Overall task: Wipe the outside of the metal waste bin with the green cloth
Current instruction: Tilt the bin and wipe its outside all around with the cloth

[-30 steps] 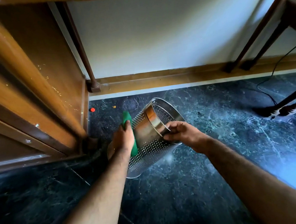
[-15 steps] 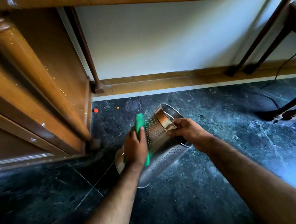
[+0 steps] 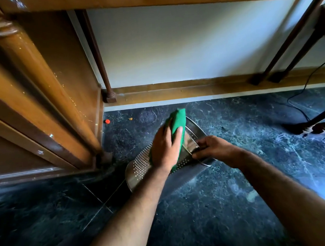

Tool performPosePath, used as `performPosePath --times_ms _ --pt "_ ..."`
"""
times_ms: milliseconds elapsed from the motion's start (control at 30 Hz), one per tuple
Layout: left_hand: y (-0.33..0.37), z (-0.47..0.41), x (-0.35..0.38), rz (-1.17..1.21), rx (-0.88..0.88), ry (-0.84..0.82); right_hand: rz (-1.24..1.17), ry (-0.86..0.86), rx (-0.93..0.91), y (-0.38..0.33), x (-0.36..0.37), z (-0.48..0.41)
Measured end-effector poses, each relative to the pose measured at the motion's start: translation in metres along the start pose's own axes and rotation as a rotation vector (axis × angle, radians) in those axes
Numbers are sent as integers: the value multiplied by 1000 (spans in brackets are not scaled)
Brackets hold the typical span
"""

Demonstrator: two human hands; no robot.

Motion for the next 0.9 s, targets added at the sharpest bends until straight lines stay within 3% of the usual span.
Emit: performPosePath --times_ms 167,333,433,567,767,900 --pt "-82 46 2 -270 -220 8 -142 340 52 2 -11 -2" --pt "-119 23 1 -188 -694 -307 -157 284 31 -1 8 -1" --pt "-97 -3 4 69 -761 -443 30 221 -81 -10 24 -4" --pt "-42 -36 1 233 -631 -369 149 173 -170 -14 29 -5" --pt "1 -21 0 136 -132 -66 14 62 -124 -1 10 -2" --pt "-37 19 10 -44 -60 -6 -234 266 -40 -4 -5 -10"
Point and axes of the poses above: each hand's wrist, its own z-axis away from the middle knuckle, its own x-axis out of the palm, y = z × x, the point moved 4 cm from there along -z, towards the middle knuckle, and after that the axes turned 6 degrees about -z, right-handed, at the moved point
